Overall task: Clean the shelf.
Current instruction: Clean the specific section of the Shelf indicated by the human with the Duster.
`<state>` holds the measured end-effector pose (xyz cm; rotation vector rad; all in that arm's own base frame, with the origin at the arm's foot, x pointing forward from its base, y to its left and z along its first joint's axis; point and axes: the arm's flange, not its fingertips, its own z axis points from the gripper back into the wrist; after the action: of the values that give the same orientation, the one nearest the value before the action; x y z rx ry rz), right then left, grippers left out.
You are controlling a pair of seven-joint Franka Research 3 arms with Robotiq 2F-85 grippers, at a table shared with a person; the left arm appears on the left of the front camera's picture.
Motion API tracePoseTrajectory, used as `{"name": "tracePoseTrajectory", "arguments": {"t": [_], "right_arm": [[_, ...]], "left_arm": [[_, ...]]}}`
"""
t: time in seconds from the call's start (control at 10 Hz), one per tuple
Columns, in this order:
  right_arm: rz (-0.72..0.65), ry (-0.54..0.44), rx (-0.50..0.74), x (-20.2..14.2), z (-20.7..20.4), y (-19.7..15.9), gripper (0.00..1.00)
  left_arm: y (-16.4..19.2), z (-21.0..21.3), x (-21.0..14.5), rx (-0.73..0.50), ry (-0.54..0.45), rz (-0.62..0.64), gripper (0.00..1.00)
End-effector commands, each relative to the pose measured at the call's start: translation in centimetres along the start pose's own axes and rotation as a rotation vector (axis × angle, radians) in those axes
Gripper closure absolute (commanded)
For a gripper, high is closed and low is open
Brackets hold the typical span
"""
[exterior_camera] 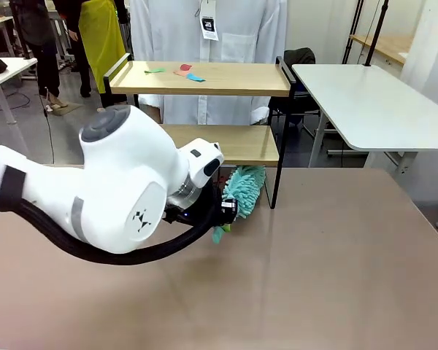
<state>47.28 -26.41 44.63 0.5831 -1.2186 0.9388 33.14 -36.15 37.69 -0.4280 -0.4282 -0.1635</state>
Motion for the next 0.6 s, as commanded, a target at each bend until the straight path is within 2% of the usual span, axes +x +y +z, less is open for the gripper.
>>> {"name": "tracePoseTrajectory", "arguments": {"t": [0.0,0.2,0.3,0.4,0.5], "right_arm": [[0.006,0.001,-0.003,0.3,0.0,0.0,0.00],[0.006,0.001,-0.003,0.3,0.0,0.0,0.00],[0.006,0.001,-0.003,0.3,0.0,0.0,0.00],[0.006,0.001,-0.003,0.3,0.0,0.0,0.00],[0.006,0.001,-0.003,0.3,0.0,0.0,0.00]], "left_arm": [[-2.5,-2.2,0.8,0.052,-0.034,0.033,0.87],[-2.3,-3.6,0.9,0.091,-0.022,0.058,0.87],[-2.2,-3.8,0.9,0.070,-0.008,0.057,0.87],[-2.5,-3.3,0.9,0.030,0.058,0.046,0.87],[1.1,-1.6,0.8,0.058,-0.006,0.040,0.87]]}}
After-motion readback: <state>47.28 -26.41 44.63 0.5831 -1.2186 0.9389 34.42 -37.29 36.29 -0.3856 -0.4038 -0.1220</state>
